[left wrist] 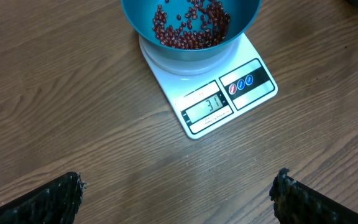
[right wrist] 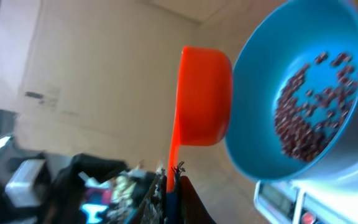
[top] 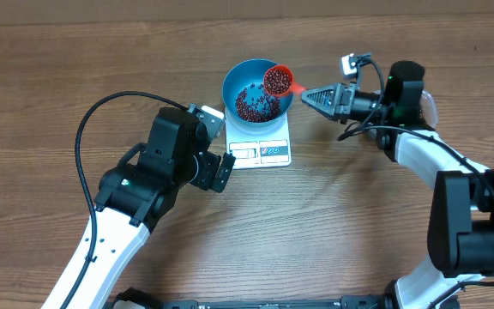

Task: Scoop item into bowl and weigh 150g on scale
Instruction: 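Tilt the scoop over the teal bowl to pour beans, right gripper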

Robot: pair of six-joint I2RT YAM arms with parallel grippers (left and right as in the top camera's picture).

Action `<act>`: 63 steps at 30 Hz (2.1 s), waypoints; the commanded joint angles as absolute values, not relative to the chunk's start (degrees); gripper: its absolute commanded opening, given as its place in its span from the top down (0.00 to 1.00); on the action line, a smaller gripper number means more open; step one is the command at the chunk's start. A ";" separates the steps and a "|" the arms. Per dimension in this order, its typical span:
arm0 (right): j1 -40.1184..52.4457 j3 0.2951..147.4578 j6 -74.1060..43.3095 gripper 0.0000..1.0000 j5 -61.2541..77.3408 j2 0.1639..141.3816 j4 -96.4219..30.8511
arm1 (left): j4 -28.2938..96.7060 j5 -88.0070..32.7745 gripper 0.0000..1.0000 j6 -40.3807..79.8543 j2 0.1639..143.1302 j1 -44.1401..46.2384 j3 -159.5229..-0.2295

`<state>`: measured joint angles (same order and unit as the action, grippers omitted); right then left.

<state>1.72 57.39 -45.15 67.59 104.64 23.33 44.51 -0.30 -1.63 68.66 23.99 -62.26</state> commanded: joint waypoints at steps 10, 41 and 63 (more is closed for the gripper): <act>5.08 57.47 -6.37 0.96 56.55 105.14 23.49 | 44.34 0.27 0.00 -1.10 68.99 24.14 -62.04; 5.19 57.45 39.53 0.96 50.09 105.14 23.33 | 44.34 0.25 0.00 -1.10 68.99 24.14 -62.04; 2.42 57.45 17.98 0.96 51.03 94.39 16.69 | 44.34 0.27 0.00 -1.10 68.99 24.14 -62.04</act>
<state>3.49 57.34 22.83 50.06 100.47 19.31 44.53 -0.30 -1.63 68.66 23.99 -62.26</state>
